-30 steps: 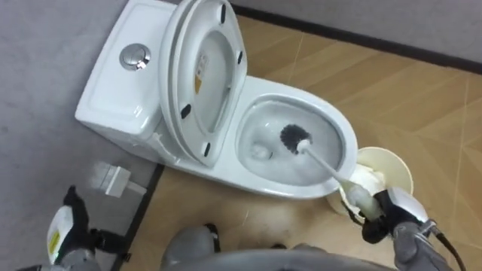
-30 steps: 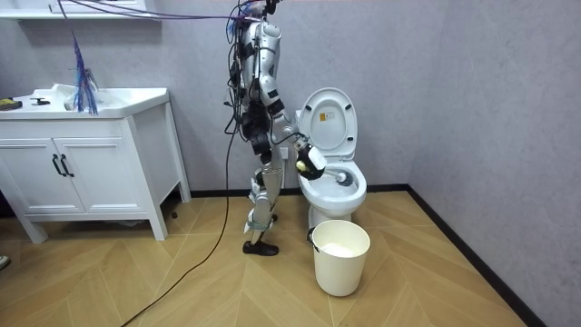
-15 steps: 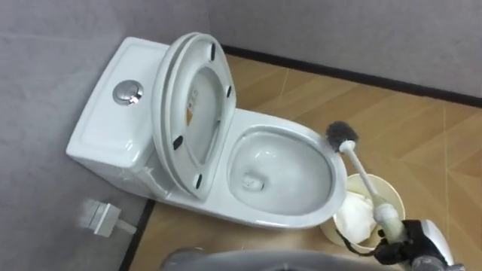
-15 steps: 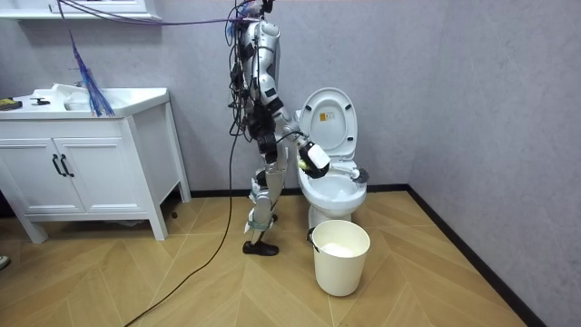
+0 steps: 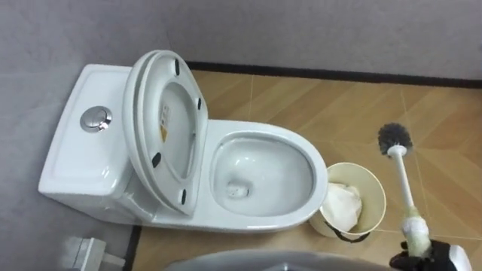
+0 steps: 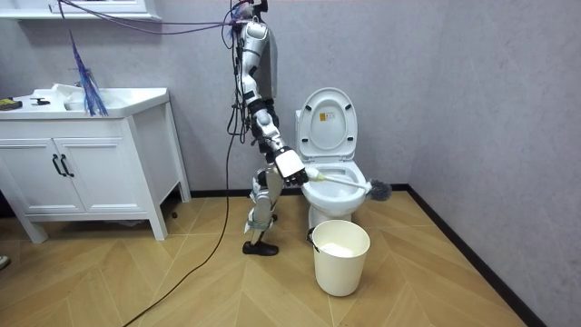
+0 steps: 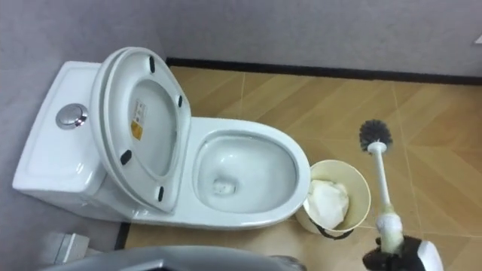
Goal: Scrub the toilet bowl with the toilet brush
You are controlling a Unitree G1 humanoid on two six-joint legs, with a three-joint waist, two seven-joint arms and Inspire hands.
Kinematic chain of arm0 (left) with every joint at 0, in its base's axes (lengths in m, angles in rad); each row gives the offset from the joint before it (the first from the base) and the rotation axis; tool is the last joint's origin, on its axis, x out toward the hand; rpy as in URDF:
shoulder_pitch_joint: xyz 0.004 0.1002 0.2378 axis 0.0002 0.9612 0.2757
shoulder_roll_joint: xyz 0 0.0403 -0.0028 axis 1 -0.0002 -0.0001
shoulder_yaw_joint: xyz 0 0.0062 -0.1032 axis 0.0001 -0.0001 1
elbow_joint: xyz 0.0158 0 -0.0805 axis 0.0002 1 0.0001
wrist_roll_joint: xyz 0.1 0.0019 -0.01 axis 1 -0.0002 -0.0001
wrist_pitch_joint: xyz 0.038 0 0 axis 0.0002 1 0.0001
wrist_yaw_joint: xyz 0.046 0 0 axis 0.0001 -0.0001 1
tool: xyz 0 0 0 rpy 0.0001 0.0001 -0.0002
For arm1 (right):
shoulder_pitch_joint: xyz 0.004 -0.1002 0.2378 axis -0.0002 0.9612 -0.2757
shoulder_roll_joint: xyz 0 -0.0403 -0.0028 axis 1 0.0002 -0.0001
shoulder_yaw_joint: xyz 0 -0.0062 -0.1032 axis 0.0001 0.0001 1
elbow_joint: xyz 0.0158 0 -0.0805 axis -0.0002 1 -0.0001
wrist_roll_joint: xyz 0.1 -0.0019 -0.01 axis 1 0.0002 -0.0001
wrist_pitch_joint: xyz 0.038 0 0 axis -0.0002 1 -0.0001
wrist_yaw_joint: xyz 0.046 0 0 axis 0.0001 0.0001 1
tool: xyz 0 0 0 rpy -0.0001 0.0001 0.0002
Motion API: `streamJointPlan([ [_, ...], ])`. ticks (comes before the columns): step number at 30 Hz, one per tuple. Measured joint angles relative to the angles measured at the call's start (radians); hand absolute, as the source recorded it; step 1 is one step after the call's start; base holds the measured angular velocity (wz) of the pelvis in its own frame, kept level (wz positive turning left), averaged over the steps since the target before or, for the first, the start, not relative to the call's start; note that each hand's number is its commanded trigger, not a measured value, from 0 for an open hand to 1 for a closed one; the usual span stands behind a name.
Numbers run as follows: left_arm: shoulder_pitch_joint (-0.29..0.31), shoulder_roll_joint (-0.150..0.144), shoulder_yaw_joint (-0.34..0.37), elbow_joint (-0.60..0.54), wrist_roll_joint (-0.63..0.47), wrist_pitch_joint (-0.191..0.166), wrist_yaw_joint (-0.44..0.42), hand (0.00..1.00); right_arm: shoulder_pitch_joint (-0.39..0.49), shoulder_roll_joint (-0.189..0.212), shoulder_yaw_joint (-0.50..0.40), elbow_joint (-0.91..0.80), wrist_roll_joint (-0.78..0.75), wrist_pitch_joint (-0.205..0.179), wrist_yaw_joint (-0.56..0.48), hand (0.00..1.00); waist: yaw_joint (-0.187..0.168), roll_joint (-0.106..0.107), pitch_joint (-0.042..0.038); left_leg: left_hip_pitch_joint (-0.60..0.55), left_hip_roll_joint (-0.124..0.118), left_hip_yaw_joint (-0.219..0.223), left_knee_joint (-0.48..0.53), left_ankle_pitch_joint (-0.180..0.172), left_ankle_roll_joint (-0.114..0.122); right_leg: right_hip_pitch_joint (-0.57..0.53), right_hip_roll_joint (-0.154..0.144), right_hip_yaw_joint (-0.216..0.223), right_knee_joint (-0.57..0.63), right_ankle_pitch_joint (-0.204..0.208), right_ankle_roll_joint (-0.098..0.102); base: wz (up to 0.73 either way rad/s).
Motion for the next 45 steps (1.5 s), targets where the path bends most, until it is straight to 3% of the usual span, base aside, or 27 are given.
streamJointPlan([
  [1, -0.008, 0.000, -0.008, 0.000, 0.033, 0.000, -0.010, 0.00, -0.001, 0.007, 0.000, 0.023, 0.001, 0.000, -0.003, 0.00, -0.003, 0.000, 0.0010, 0.001, 0.001, 0.006, 0.000, 0.000, 0.000, -0.001, 0.000, 0.001, 0.000, 0.002, 0.000, -0.08],
  [6, -0.059, -0.002, -0.046, -0.001, 0.104, 0.000, -0.042, 0.00, -0.002, 0.026, 0.002, 0.060, 0.005, 0.000, -0.003, 0.00, -0.024, 0.014, 0.0008, 0.012, 0.003, 0.013, 0.000, 0.000, 0.000, -0.006, 0.005, 0.035, 0.004, 0.004, 0.000, -0.16],
  [13, -0.100, -0.002, -0.060, 0.013, 0.187, -0.002, -0.080, 0.00, -0.022, 0.028, 0.000, 0.108, -0.010, -0.007, -0.016, 0.00, -0.038, 0.016, 0.0024, 0.033, 0.003, 0.012, -0.013, 0.000, 0.000, -0.005, 0.012, 0.074, -0.002, 0.014, 0.001, -0.16],
  [19, -0.094, -0.002, -0.059, 0.028, 0.201, -0.002, -0.111, 0.00, -0.043, 0.028, -0.001, 0.130, -0.022, -0.007, -0.017, 0.00, -0.048, 0.015, 0.0018, 0.032, 0.003, 0.012, -0.014, 0.000, 0.000, -0.008, 0.013, 0.080, -0.004, 0.014, 0.001, -0.02],
  [26, -0.084, -0.002, -0.053, 0.033, 0.274, 0.009, -0.123, 0.00, -0.058, 0.028, 0.001, 0.137, -0.028, -0.007, -0.018, 0.00, -0.031, 0.015, 0.0017, 0.033, 0.003, 0.009, -0.014, 0.000, 0.000, -0.008, 0.015, 0.080, -0.010, 0.016, 0.000, -0.02],
  [45, -0.086, -0.002, -0.083, 0.052, 0.273, 0.029, -0.119, 0.00, -0.077, 0.030, 0.031, 0.140, -0.008, 0.003, -0.017, 0.00, -0.023, 0.006, -0.0009, 0.032, 0.003, 0.004, -0.014, 0.000, 0.000, -0.004, 0.016, 0.080, -0.018, 0.020, 0.000, 0.00],
])
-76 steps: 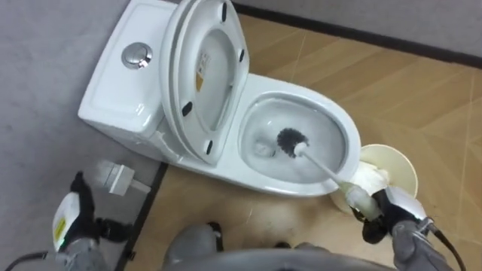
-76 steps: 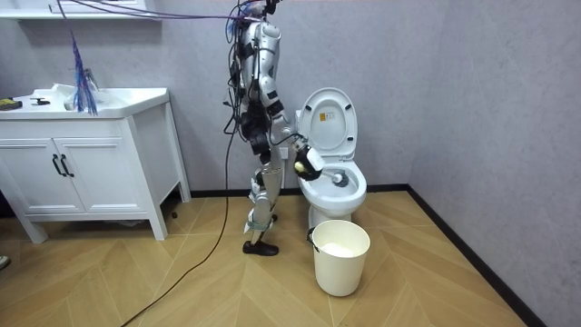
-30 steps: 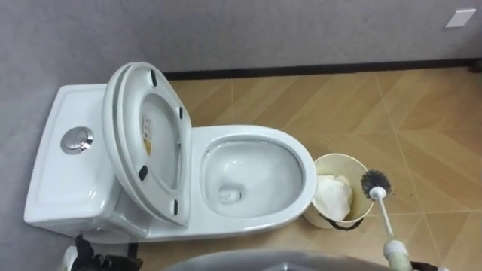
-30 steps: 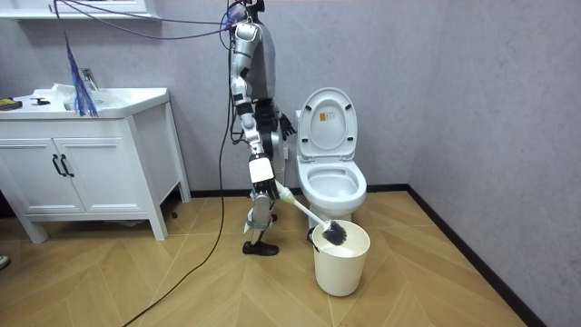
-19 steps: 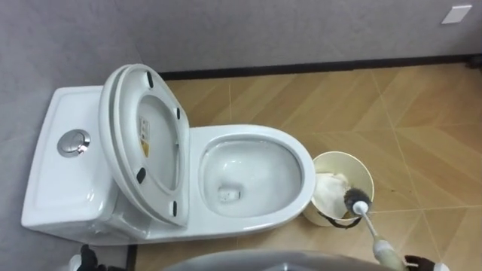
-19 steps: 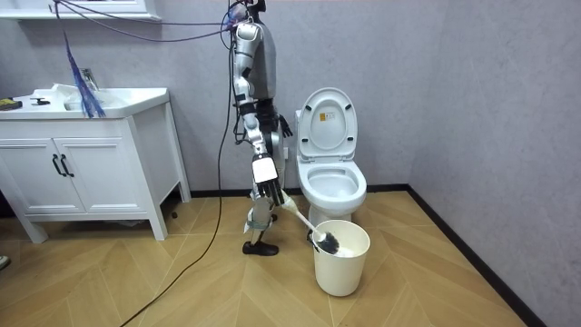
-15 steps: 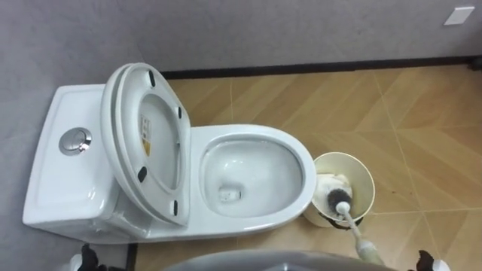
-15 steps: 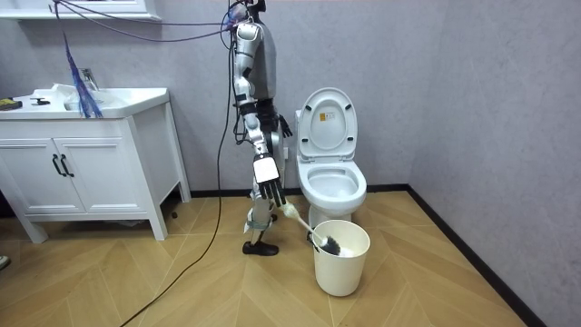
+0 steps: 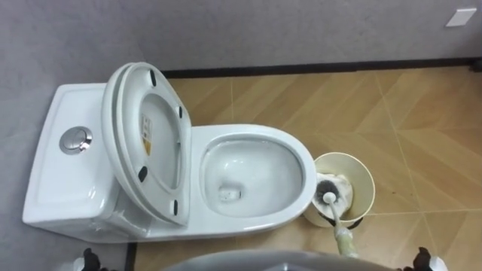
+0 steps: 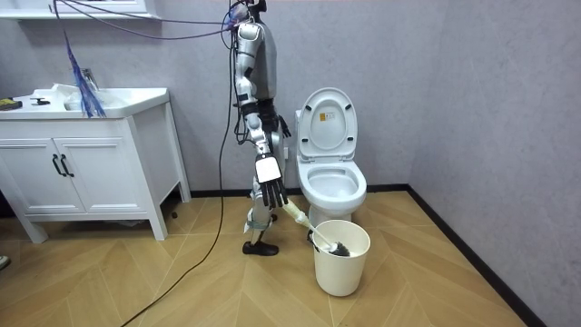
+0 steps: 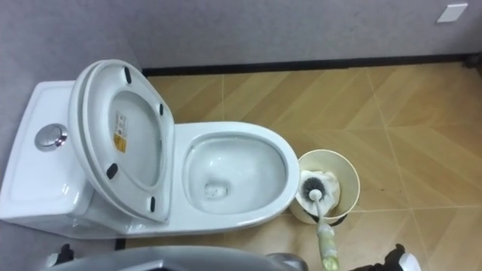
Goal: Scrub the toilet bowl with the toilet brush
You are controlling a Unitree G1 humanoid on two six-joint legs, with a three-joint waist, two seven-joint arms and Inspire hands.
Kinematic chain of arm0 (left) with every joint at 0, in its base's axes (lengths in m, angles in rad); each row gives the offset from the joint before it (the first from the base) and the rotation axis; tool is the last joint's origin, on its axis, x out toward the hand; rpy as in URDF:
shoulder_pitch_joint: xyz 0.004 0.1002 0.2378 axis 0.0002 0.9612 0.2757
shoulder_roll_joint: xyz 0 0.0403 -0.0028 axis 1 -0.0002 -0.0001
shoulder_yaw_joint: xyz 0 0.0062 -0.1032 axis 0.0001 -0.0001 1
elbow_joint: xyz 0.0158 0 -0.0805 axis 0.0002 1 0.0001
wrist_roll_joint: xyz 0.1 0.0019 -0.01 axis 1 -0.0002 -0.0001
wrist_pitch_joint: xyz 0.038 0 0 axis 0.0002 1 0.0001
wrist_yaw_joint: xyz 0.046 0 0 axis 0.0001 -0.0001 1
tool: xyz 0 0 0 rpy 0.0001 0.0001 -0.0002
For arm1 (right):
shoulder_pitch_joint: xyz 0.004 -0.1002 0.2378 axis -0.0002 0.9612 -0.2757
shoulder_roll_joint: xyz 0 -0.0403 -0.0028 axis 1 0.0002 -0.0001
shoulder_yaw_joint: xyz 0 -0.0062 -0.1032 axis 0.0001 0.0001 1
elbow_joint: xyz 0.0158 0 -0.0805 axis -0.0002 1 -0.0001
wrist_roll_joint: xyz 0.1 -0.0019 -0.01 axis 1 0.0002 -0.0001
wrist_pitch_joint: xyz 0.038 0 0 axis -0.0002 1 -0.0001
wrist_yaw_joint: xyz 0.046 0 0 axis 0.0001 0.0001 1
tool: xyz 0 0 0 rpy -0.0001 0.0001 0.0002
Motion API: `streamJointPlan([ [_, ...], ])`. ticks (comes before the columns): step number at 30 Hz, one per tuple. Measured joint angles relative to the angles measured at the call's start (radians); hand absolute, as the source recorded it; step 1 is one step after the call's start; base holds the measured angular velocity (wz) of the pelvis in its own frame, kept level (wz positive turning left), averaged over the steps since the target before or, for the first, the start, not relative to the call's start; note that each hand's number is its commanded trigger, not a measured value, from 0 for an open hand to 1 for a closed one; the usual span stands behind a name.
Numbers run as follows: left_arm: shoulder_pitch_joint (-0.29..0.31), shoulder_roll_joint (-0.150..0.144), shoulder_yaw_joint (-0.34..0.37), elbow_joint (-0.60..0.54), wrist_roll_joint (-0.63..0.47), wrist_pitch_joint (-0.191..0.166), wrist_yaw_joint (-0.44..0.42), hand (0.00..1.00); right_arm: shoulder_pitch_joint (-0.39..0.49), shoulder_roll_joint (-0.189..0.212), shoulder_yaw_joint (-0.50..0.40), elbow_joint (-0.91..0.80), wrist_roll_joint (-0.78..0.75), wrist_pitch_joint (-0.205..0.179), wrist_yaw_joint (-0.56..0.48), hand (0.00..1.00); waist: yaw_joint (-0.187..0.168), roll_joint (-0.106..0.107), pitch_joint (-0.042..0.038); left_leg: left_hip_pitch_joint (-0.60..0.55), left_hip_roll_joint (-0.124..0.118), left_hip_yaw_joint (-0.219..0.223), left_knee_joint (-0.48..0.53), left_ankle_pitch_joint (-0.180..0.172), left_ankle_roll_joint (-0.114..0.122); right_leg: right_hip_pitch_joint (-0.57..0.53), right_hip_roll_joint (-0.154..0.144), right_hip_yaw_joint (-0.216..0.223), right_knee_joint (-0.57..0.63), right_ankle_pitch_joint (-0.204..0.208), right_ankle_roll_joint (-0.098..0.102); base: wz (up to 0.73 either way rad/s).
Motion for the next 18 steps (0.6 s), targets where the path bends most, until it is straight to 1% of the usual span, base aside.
streamJointPlan([
  [3, 0.002, 0.000, 0.000, 0.000, 0.001, 0.001, 0.000, 0.00, 0.000, 0.000, 0.002, 0.002, 0.000, 0.001, 0.000, 0.00, 0.000, -0.001, 0.0001, 0.001, 0.000, 0.000, 0.000, 0.000, 0.000, 0.000, 0.000, 0.000, 0.000, 0.000, 0.000, 0.00],
  [6, 0.002, 0.000, 0.000, 0.000, 0.001, 0.017, 0.000, 0.00, -0.002, 0.000, 0.005, 0.006, 0.000, 0.002, 0.002, 0.00, 0.000, -0.002, 0.0007, 0.002, 0.000, 0.000, 0.000, 0.000, 0.000, 0.002, 0.000, -0.001, 0.000, 0.000, 0.000, 0.00],
  [9, 0.014, 0.000, -0.002, 0.001, 0.022, 0.024, 0.000, 0.00, -0.002, -0.001, 0.006, 0.028, 0.003, 0.009, 0.032, 0.00, -0.006, -0.003, 0.0025, 0.001, 0.000, -0.001, 0.000, 0.000, 0.000, 0.007, -0.001, -0.009, -0.001, 0.000, 0.000, 0.08],
  [11, 0.013, 0.000, -0.008, 0.005, 0.037, 0.041, -0.003, 0.00, -0.011, -0.003, 0.010, 0.071, 0.031, 0.022, 0.084, 0.00, -0.005, -0.005, 0.0029, 0.001, 0.000, -0.002, 0.000, 0.000, 0.000, 0.010, -0.002, -0.016, -0.003, 0.000, 0.000, 0.07],
  [12, 0.013, 0.000, -0.010, 0.008, 0.040, 0.044, -0.004, 0.00, -0.014, -0.003, 0.012, 0.086, 0.044, 0.025, 0.098, 0.00, -0.005, -0.006, 0.0029, 0.001, 0.000, -0.002, 0.000, 0.000, 0.000, 0.011, -0.002, -0.018, -0.005, 0.000, 0.000, 0.09],
  [14, 0.016, -0.001, -0.011, 0.012, 0.040, 0.063, -0.013, 0.00, -0.012, -0.002, 0.034, 0.133, 0.095, 0.048, 0.157, 0.00, -0.004, -0.007, 0.0026, 0.002, 0.000, -0.004, 0.000, 0.000, 0.000, 0.021, -0.002, -0.028, -0.016, 0.001, 0.001, 0.12],
  [15, 0.019, -0.002, -0.011, 0.012, 0.041, 0.066, -0.015, 0.00, -0.010, -0.002, 0.037, 0.140, 0.106, 0.056, 0.171, 0.00, -0.003, -0.006, 0.0028, 0.002, 0.000, -0.004, 0.000, 0.000, 0.000, 0.022, -0.003, -0.029, -0.016, 0.001, 0.001, 0.06],
  [17, 0.027, -0.006, -0.010, 0.012, 0.043, 0.086, -0.034, 0.00, -0.008, -0.001, 0.037, 0.155, 0.126, 0.085, 0.225, 0.00, -0.004, -0.004, 0.0024, 0.001, 0.000, -0.004, 0.000, 0.000, 0.000, 0.022, -0.003, -0.030, -0.016, 0.001, 0.001, 0.00],
  [18, 0.029, -0.006, -0.010, 0.012, 0.043, 0.090, -0.036, 0.00, -0.005, -0.001, 0.037, 0.157, 0.128, 0.089, 0.236, 0.00, -0.004, -0.004, 0.0026, 0.001, 0.000, -0.004, 0.000, 0.000, 0.000, 0.022, -0.003, -0.030, -0.016, 0.001, 0.001, 0.00],
])
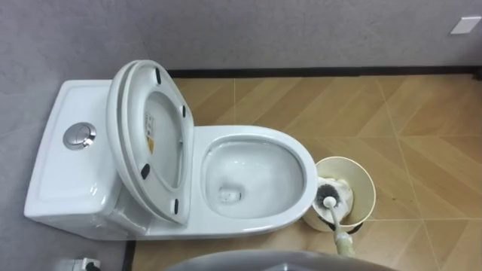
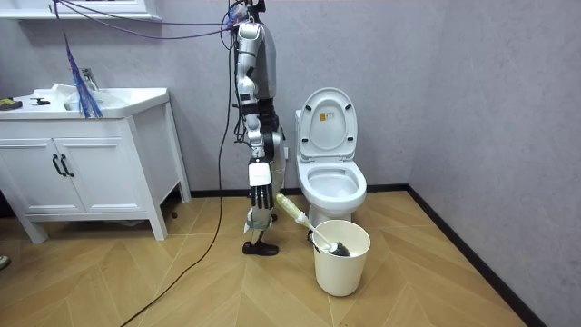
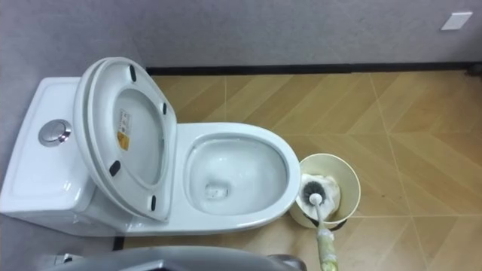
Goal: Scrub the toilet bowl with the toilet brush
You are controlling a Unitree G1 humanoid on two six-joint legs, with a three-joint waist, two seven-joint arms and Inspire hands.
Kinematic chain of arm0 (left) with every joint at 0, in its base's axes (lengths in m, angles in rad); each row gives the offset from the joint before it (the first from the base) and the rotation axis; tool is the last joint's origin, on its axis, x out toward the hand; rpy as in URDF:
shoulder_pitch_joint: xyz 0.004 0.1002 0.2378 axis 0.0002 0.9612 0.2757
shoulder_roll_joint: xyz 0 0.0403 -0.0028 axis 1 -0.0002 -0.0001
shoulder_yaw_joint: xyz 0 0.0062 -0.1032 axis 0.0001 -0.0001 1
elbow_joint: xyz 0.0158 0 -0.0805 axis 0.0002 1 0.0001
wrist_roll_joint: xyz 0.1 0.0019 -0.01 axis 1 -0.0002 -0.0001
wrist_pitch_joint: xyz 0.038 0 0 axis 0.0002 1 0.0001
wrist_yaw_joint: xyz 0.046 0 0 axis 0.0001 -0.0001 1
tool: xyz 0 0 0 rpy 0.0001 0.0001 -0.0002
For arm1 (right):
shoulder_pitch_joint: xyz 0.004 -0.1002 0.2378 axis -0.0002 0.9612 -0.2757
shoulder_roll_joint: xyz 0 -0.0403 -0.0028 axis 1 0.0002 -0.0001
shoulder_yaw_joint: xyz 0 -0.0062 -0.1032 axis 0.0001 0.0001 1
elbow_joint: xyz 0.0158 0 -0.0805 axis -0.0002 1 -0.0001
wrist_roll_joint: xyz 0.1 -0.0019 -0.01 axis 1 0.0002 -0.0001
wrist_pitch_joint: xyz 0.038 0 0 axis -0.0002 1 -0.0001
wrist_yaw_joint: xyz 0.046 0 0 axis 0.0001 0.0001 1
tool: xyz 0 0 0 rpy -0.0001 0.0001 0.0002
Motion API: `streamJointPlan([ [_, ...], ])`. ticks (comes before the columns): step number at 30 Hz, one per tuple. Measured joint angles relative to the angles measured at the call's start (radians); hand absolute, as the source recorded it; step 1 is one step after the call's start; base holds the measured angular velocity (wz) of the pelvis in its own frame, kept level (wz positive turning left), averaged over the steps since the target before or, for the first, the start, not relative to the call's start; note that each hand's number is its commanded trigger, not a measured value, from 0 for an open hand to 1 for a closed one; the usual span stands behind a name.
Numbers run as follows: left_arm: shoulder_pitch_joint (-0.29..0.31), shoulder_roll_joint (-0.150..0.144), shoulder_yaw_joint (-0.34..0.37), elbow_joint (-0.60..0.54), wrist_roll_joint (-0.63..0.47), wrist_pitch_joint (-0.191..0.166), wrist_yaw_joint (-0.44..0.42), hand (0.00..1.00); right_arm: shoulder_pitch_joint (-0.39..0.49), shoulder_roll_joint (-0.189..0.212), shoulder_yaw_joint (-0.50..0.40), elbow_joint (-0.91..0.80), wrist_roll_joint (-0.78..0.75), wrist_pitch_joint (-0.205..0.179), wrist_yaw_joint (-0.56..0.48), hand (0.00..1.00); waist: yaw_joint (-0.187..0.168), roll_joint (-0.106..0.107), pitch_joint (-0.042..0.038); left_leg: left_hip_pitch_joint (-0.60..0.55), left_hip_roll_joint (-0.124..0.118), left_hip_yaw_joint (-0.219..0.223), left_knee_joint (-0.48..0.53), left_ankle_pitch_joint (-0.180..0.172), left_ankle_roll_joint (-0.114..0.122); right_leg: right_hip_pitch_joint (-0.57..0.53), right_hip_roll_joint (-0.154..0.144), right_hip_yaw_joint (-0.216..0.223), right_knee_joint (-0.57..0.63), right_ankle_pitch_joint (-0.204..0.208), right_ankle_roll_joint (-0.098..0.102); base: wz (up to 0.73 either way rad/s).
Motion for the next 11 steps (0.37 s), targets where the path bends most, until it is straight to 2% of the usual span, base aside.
streamJointPlan([
  [2, 0.002, -0.004, 0.002, 0.000, 0.027, 0.017, -0.018, 0.00, 0.008, 0.000, 0.000, 0.003, 0.020, 0.017, 0.035, 0.00, 0.000, 0.000, 0.0003, -0.002, 0.000, -0.006, 0.000, 0.000, 0.000, 0.000, 0.000, -0.001, -0.001, 0.000, 0.000, 0.00],
  [11, -0.009, -0.013, 0.001, 0.000, 0.046, 0.038, -0.049, 0.00, 0.001, 0.002, -0.001, 0.016, 0.015, 0.061, 0.132, 0.00, -0.007, 0.001, -0.0013, -0.007, -0.001, -0.036, 0.001, 0.000, 0.000, 0.005, -0.001, -0.024, -0.001, 0.000, 0.000, 0.07],
])
